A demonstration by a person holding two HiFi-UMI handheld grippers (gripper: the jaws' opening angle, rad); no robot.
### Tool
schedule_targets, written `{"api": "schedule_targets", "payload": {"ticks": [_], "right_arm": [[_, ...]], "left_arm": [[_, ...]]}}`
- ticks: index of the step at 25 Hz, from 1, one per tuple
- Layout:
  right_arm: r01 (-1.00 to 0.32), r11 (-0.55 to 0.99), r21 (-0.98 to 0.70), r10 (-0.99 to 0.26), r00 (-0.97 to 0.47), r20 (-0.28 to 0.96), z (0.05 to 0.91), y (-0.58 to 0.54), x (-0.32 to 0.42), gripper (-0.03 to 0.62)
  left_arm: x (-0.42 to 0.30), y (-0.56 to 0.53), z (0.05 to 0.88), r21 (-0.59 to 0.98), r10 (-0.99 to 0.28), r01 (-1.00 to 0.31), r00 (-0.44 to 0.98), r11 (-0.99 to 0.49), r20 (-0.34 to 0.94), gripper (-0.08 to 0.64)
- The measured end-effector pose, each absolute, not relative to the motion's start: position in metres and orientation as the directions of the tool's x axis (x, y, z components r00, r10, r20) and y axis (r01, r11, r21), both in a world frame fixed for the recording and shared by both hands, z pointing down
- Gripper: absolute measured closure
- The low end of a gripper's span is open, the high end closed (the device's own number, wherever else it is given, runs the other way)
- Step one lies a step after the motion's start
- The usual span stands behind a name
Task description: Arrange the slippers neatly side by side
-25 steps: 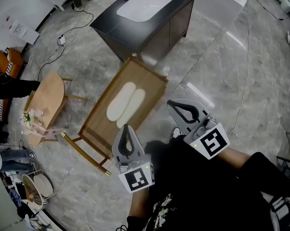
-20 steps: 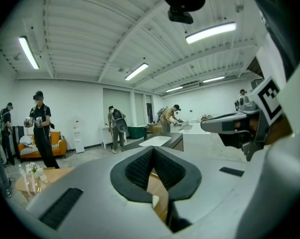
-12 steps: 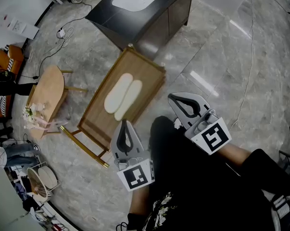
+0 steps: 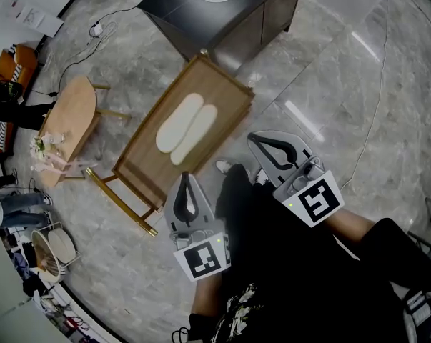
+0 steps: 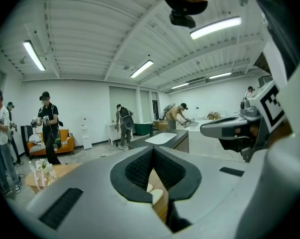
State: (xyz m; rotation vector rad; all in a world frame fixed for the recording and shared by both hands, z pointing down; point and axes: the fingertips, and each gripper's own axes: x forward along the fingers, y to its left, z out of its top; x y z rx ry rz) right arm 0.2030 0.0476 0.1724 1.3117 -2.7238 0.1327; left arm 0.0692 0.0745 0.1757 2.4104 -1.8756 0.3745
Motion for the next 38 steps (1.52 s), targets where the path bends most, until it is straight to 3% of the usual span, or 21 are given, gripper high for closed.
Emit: {"api": "schedule_targets", "payload": {"ticks": [19,38], "right_arm": [[-0.568,0.822,-0.031,-0.557,-0.816,0.154,0.182,0.016,0.104,0.594],[-0.479,0.877,-0.036,-0.47,-0.872,0.137,0.19,-0.018,0.042,0.594]], "left_arm": [[-0.001,0.079,0.184,-0.147,-0.959,-0.989,-0.021,-0.021,0.283,0.557],[-0.045,0.046,0.18,-0.135,-0.963,-0.99,-0.068,0.033,0.262,0.557]]}}
